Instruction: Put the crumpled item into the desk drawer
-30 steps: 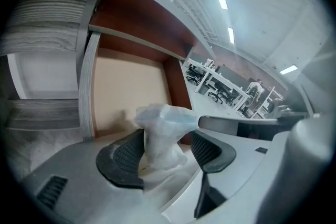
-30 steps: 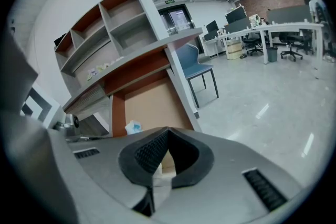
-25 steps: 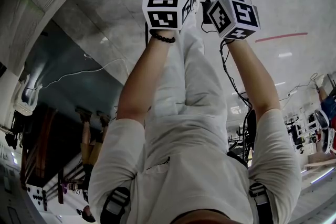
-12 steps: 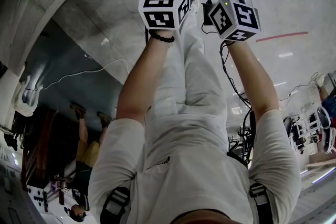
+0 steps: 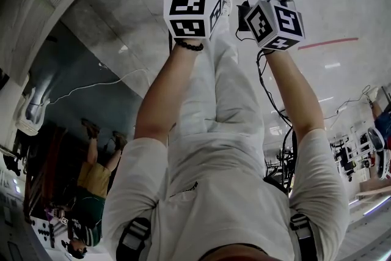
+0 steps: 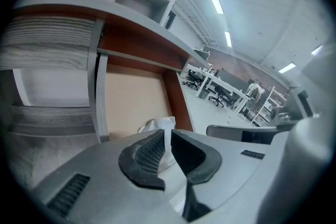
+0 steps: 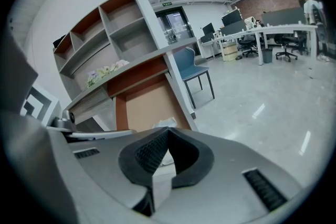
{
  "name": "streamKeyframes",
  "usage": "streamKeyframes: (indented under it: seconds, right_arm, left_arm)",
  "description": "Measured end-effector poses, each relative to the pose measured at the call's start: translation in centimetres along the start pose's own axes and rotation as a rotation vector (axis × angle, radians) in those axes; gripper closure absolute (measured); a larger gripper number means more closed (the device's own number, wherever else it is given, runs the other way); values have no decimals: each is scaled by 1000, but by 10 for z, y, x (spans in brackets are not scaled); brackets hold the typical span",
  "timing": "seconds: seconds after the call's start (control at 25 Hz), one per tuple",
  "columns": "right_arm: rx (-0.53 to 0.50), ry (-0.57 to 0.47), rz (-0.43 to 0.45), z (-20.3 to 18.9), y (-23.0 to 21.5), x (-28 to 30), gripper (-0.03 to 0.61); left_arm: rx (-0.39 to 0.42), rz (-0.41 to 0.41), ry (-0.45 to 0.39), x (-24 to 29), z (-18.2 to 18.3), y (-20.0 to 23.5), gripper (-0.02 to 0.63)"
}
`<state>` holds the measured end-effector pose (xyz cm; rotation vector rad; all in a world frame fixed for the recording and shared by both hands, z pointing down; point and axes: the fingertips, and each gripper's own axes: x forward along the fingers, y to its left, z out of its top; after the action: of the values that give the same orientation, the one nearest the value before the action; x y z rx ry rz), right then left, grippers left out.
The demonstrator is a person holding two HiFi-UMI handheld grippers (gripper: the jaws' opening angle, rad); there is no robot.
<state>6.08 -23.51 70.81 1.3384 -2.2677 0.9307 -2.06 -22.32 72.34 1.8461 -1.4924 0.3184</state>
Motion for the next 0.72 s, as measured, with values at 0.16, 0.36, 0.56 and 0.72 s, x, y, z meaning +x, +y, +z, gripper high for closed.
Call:
streamKeyframes:
  seconds: [0.16,0.36,0.56,0.72]
  right_arm:
    - [-16,-14,4,17,7,-15,580]
    - [-33,-42,2,47,22,-42,580]
    - [-32,-58,-22,66,21,-65,580]
    - [-37,-80,-40,86,24,-96,580]
  left_arm:
    - [-2,13,-25,-15,14,-3,612]
    - [2,9,-54,-47,41,-9,612]
    - [8,21,-54,-69,57,-11,612]
    - [32,32,-69,-98,74,-18,612]
